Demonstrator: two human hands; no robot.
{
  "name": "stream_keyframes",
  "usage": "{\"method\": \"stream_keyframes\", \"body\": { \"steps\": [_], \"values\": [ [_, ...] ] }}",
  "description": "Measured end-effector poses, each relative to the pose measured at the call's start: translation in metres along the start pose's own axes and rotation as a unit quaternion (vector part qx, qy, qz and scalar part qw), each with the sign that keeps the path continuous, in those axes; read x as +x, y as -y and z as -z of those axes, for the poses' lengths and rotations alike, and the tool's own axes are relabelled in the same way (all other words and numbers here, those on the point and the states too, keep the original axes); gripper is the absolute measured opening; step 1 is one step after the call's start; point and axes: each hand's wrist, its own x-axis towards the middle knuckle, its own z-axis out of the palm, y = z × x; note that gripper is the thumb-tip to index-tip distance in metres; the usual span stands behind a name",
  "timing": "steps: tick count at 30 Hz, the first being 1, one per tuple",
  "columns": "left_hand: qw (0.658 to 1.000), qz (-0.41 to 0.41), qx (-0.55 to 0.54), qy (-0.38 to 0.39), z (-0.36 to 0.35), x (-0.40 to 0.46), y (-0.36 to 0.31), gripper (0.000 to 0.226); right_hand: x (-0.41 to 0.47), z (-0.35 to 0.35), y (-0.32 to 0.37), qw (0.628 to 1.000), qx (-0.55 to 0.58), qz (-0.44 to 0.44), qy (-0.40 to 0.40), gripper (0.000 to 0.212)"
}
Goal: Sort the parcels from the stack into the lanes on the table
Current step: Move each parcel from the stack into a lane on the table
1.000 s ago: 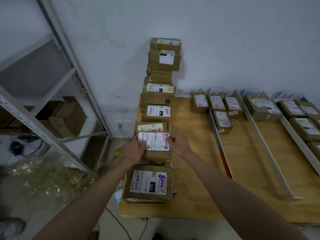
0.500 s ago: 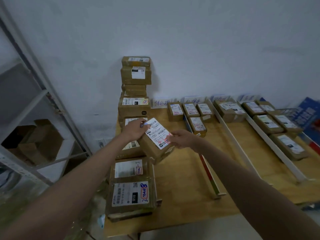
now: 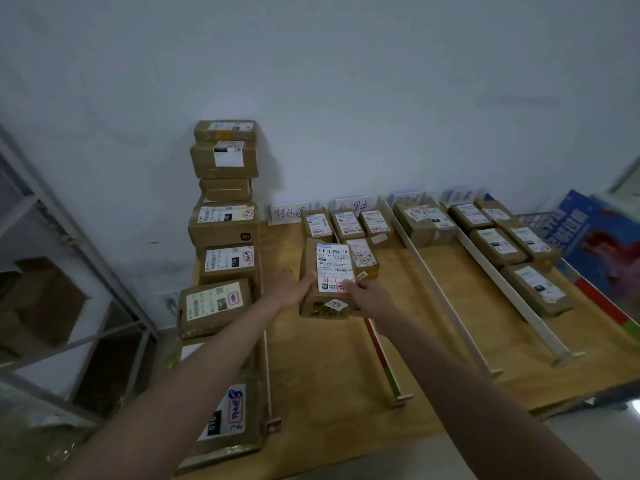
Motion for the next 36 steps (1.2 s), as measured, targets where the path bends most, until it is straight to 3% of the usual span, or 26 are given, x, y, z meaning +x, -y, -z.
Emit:
{"method": "stream_keyframes", "body": {
  "steps": [3,6,8,12,17,22,36],
  "values": [
    [0.999,0.006,-0.039,0.029,-0.02,0.009,-0.007,0.101,0.014,0.01,-0.006,0.999,-0.027,0.02,0.003,0.026],
    [0.999,0.013,-0.037,-0.005,-0.038,0.02,-0.02,0.062,0.031,0.025,-0.008,0.998,-0.05,0.03,0.027,0.034],
    [0.998,0.024,-0.044,-0.028,-0.047,0.025,-0.028,0.054,0.041,0.037,-0.008,0.996,-0.068,0.036,0.049,0.036],
    [0.992,0.06,-0.093,-0.061,-0.062,0.034,-0.038,0.051,0.068,0.063,-0.01,0.985,-0.142,0.069,0.071,0.043],
    [0.984,0.084,-0.123,-0.094,-0.075,0.036,-0.037,0.047,0.1,0.089,-0.017,0.952,-0.26,0.158,0.026,0.046],
    [0.975,0.118,-0.143,-0.119,-0.074,0.044,-0.026,0.059,0.123,0.099,-0.011,0.898,-0.38,0.224,-0.008,0.047],
    [0.969,0.175,-0.139,-0.105,-0.039,0.174,-0.003,0.052,0.216,0.06,0.008,0.871,-0.428,0.241,-0.018,0.048]
  ]
}}
